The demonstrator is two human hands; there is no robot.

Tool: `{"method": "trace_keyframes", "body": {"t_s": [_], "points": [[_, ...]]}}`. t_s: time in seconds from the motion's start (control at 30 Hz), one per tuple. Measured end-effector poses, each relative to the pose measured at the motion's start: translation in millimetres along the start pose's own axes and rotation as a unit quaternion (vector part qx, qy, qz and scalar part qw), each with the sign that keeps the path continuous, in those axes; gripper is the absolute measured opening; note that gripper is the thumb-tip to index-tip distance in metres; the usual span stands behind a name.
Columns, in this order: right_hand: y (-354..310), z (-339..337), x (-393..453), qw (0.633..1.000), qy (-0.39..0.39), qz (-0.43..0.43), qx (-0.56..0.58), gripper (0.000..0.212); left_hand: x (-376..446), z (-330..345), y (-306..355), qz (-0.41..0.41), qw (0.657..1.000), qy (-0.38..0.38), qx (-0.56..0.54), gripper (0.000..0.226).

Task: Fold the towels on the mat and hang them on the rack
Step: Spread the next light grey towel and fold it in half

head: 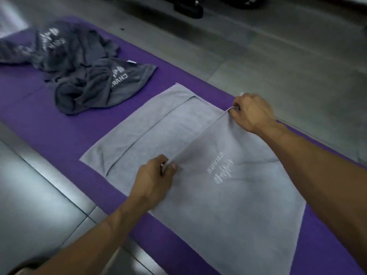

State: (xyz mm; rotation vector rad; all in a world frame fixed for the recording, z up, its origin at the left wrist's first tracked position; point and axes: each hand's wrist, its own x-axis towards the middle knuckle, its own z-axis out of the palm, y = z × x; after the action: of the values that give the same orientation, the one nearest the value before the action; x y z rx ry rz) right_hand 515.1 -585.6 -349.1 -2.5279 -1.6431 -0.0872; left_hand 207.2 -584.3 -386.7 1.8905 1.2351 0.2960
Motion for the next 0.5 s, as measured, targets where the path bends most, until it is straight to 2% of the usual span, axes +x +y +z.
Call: {"method": "trace_keyframes", "body": {"t_s": [0.23, 0.37, 0.5], "points": [[-62.3, 21.8, 79.2, 0.999, 0.019, -0.039, 0.004, 0.016, 46.9, -49.2, -26.9, -0.008, 0.994, 0.104, 0.042, 0.029], [-104.3, 41.6, 117.6, 0.997, 0.029, -0.065, -0.01, 0.018, 81.8, -77.8, -52.5, -0.041, 0.991, 0.088, 0.097, 0.031], [-134.8, 62.1, 148.4, 0.997, 0.034, -0.073, -0.02, 0.019, 107.3, -93.8, -82.8, -0.055, 0.98, 0.113, 0.152, 0.034]]}}
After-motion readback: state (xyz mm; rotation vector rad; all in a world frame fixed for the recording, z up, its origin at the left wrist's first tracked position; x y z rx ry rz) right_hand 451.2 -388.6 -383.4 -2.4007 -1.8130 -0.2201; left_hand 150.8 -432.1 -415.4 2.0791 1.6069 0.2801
